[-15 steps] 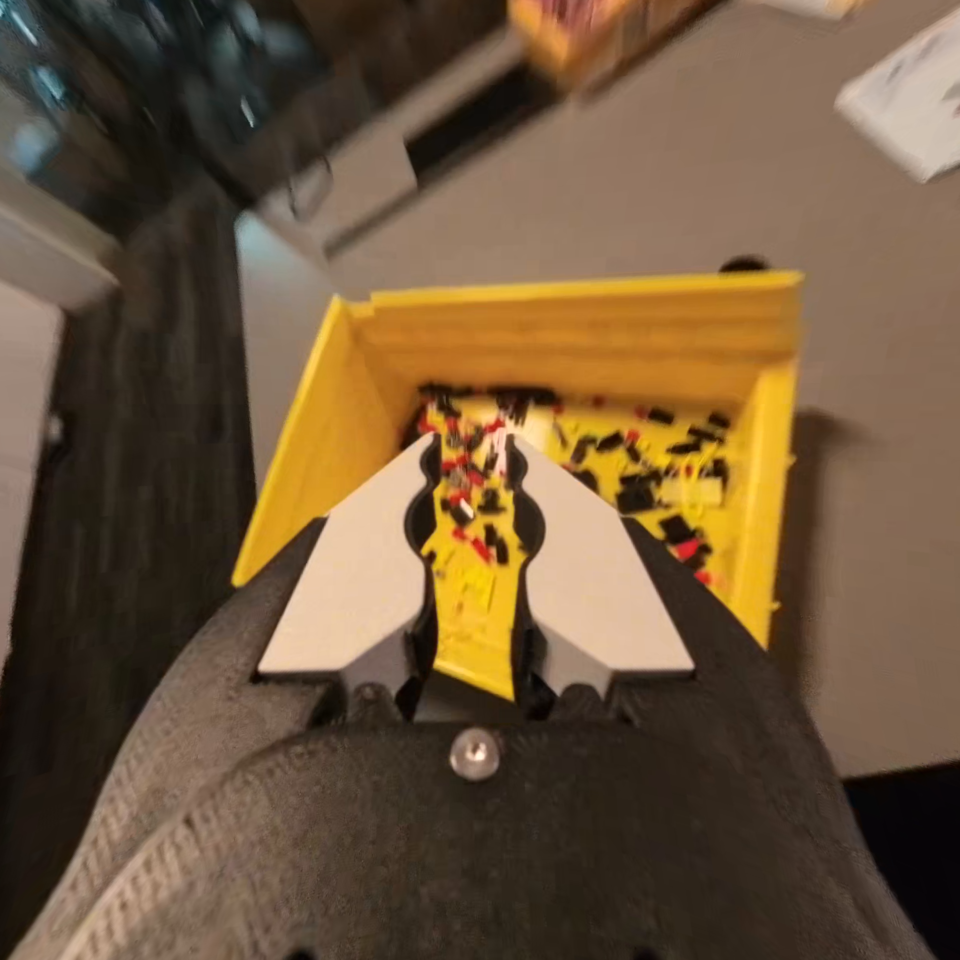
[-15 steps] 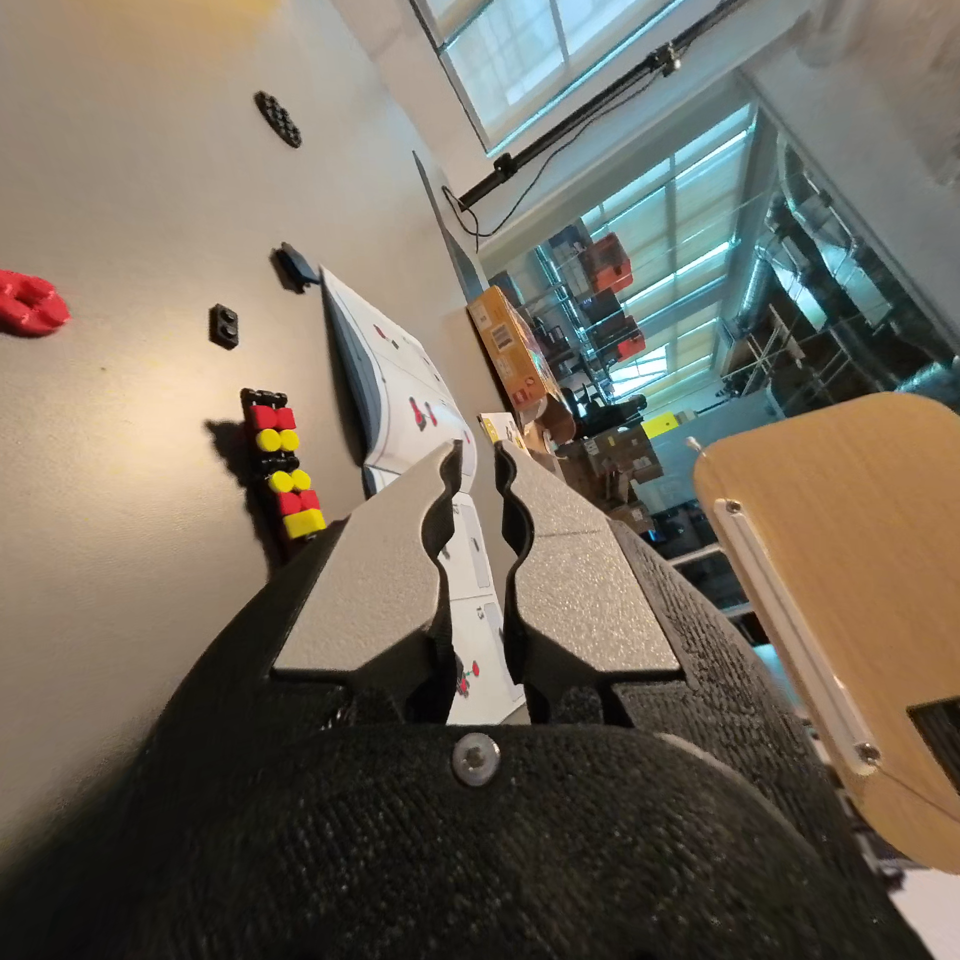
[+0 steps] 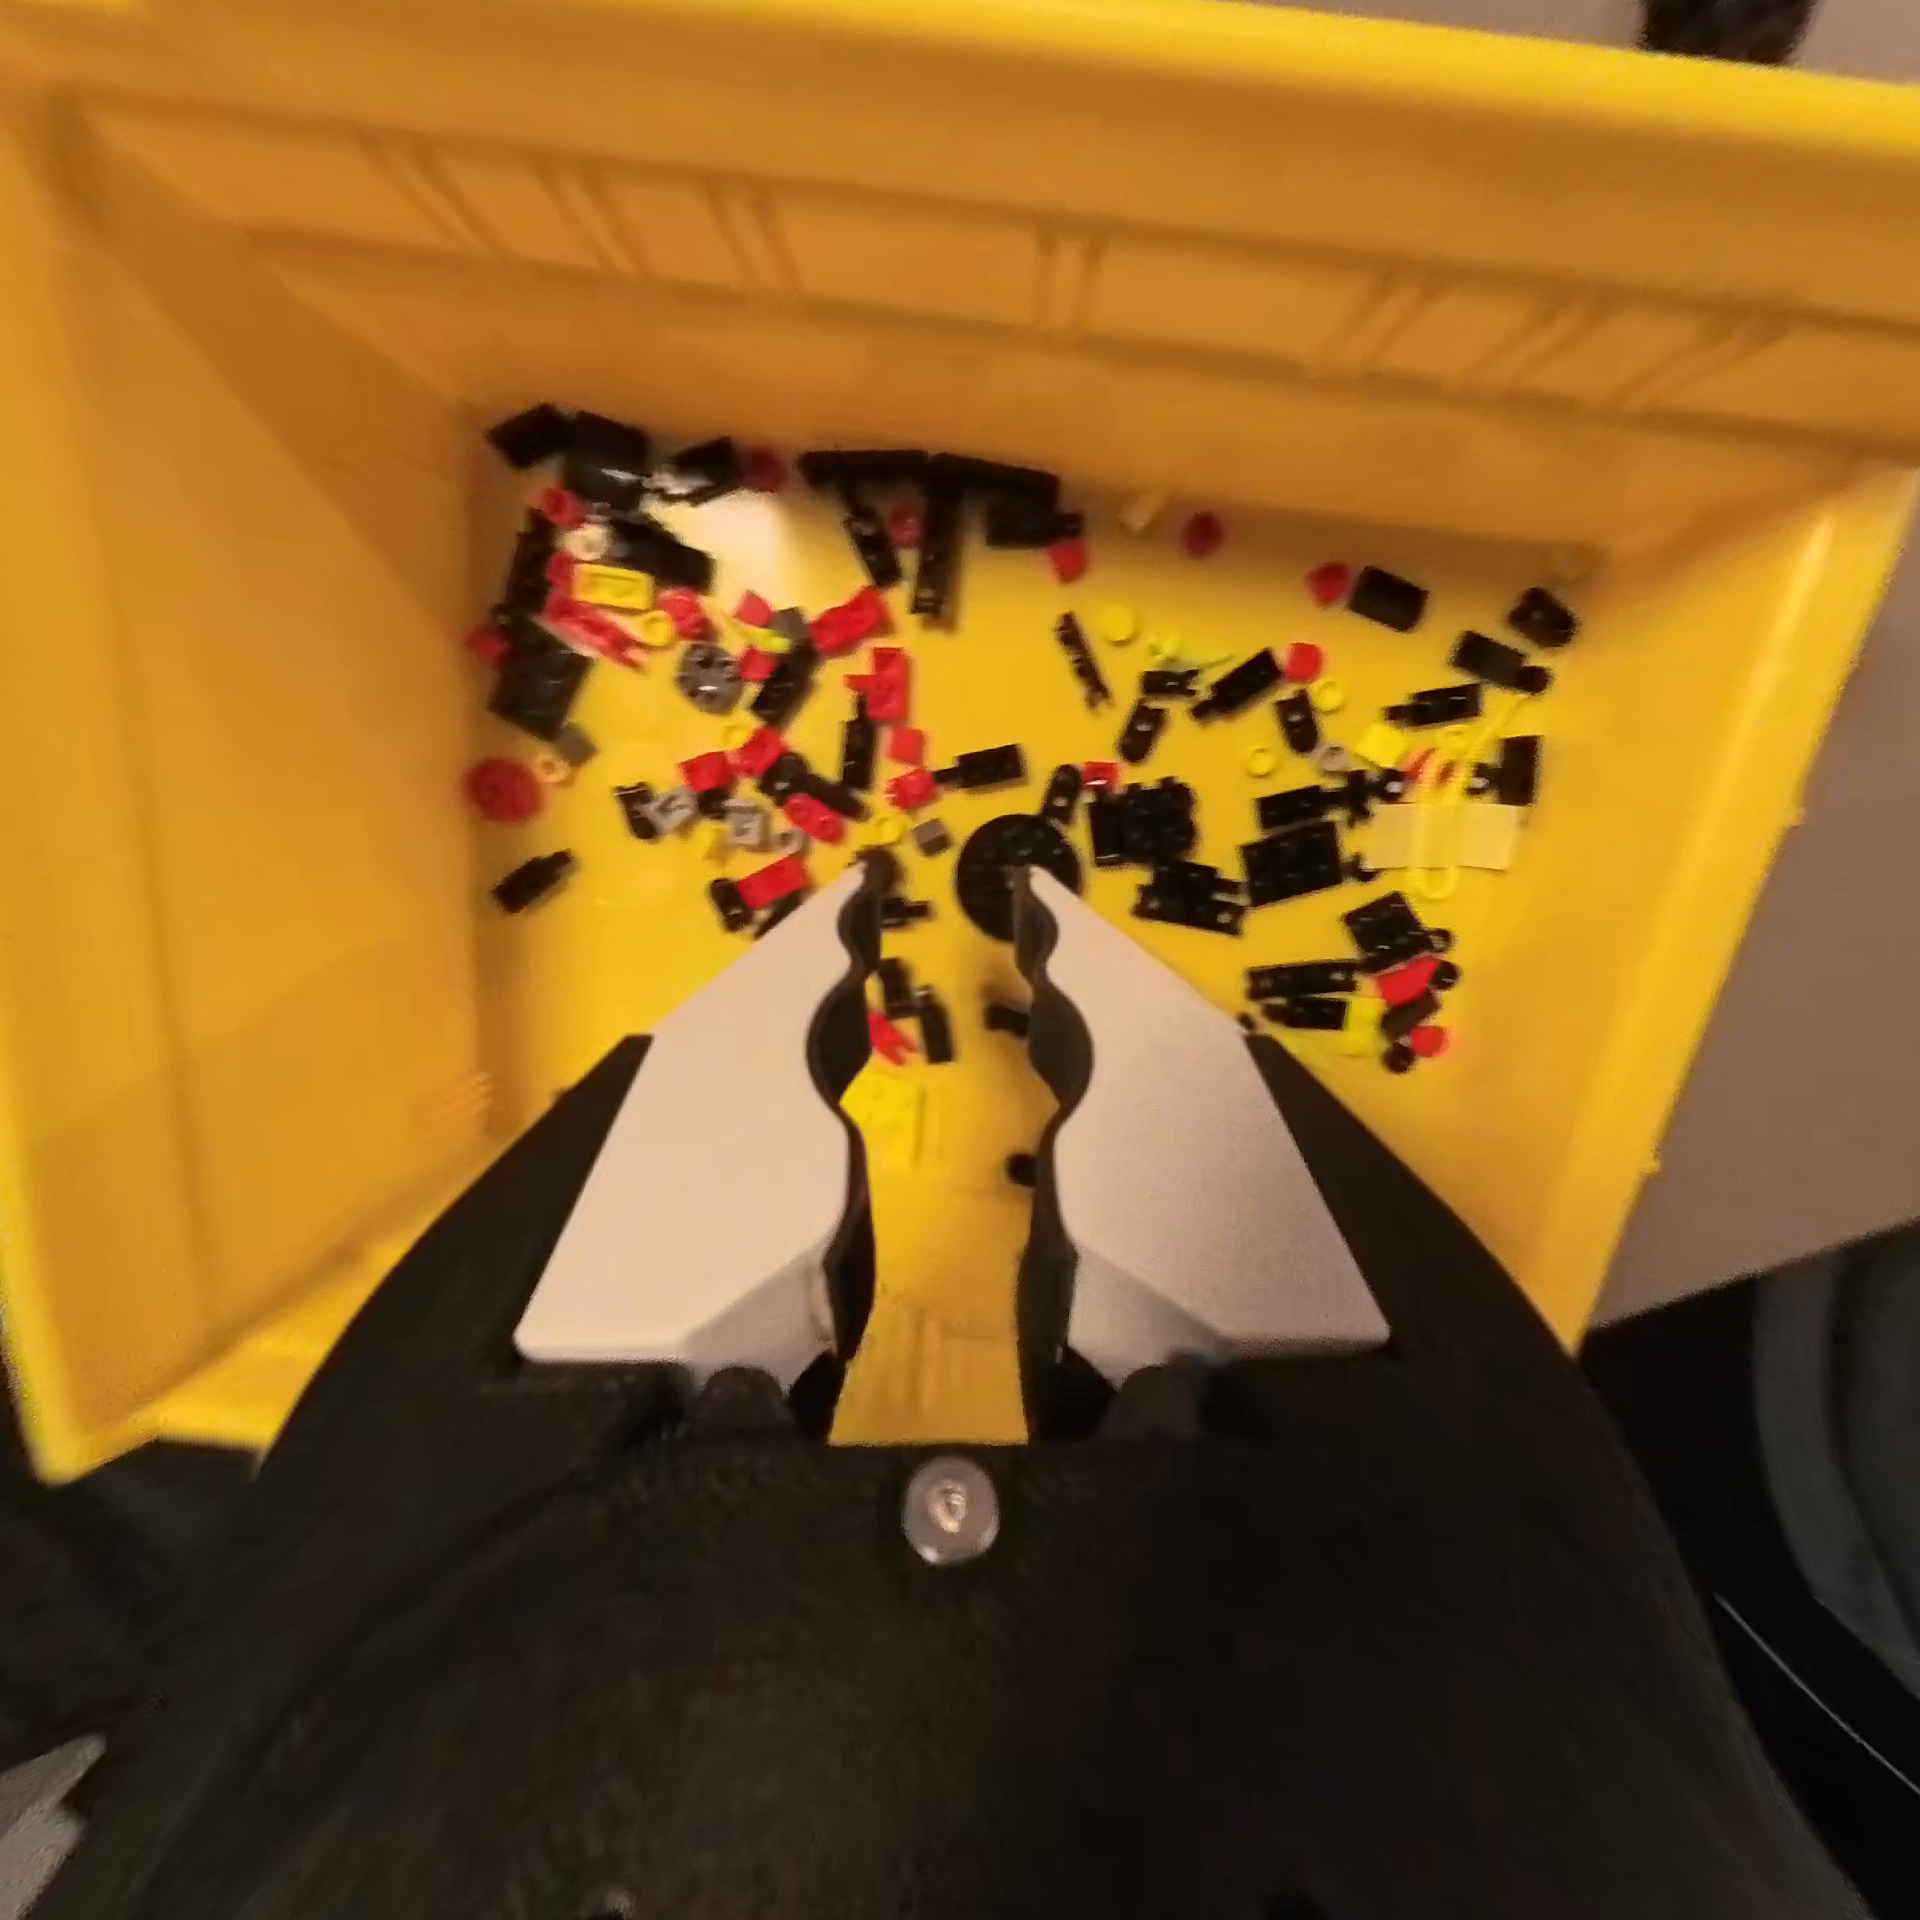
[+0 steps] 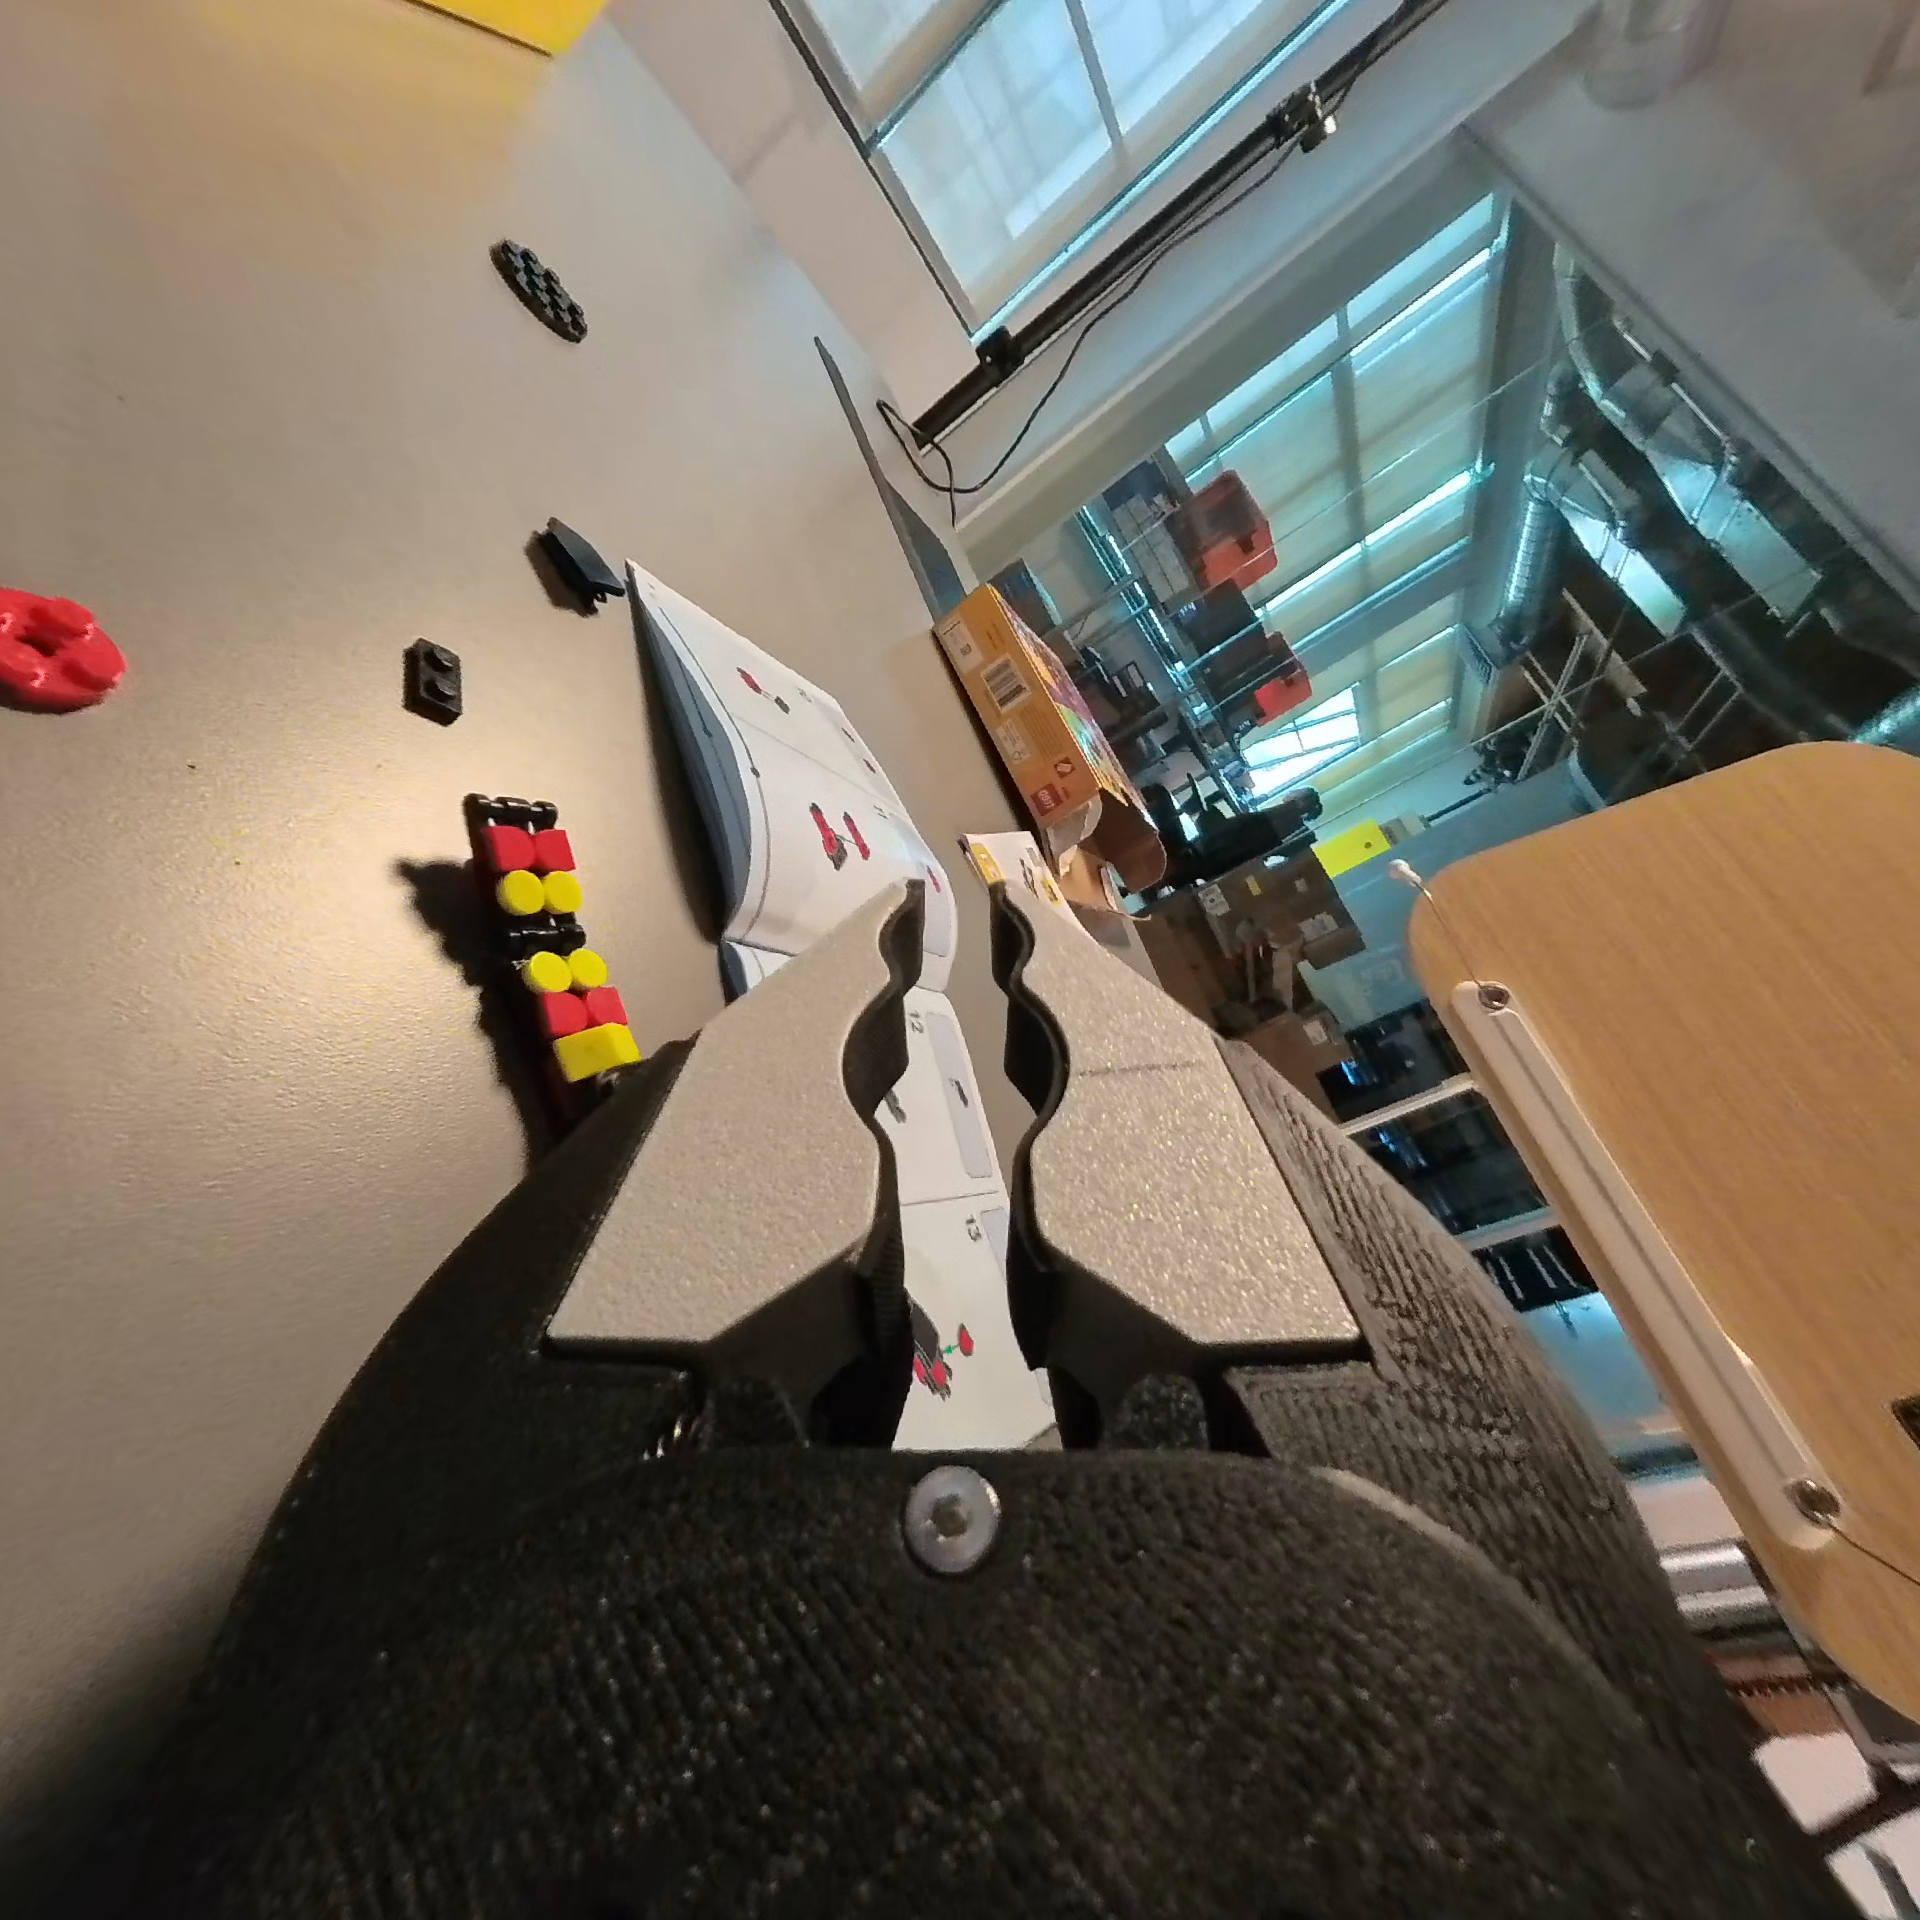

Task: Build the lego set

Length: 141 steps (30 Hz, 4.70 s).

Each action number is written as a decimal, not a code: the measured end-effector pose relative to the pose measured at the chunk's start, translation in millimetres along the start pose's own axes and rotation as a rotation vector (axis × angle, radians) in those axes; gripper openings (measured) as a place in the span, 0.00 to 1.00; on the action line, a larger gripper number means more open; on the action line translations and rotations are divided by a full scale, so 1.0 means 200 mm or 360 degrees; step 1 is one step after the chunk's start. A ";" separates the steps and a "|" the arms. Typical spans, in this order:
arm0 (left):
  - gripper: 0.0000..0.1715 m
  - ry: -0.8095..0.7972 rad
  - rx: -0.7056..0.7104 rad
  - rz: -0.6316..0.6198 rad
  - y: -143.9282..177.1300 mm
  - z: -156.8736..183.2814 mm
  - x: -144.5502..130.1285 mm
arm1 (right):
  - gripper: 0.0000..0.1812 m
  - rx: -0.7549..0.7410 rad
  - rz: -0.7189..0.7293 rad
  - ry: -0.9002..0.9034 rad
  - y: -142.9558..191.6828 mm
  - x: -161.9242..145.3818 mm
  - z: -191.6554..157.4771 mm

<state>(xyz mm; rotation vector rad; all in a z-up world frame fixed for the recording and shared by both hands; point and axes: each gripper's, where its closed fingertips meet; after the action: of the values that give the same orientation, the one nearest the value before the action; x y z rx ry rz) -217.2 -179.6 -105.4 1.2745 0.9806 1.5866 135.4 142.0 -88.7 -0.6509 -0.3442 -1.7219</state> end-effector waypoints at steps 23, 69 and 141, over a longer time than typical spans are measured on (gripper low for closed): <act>0.15 -0.0030 0.0491 -0.0126 0.10 -0.10 -0.07 | 0.06 0.0031 0.0012 0.0050 0.00 0.01 -0.03; 0.04 0.0648 0.0010 0.0368 -0.23 -0.48 0.18 | 0.05 -0.0416 -0.0645 0.0294 -0.01 -0.35 0.20; 0.04 -0.1688 -0.0003 0.1738 -0.45 1.49 1.09 | 0.06 -0.0499 -0.0178 -0.0086 -0.16 -0.08 0.24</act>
<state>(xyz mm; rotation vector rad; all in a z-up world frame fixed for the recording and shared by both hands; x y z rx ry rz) 63.7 74.2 -70.1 2.4486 -0.4907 1.2022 117.7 189.2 -55.2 -0.9215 -0.1500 -1.8864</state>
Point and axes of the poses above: each gripper's, where its closed fingertips meet, y back along the fingers, x out of its top, z = x × y across the jaws, and after that the axes turned 13 degrees about -x, right-handed
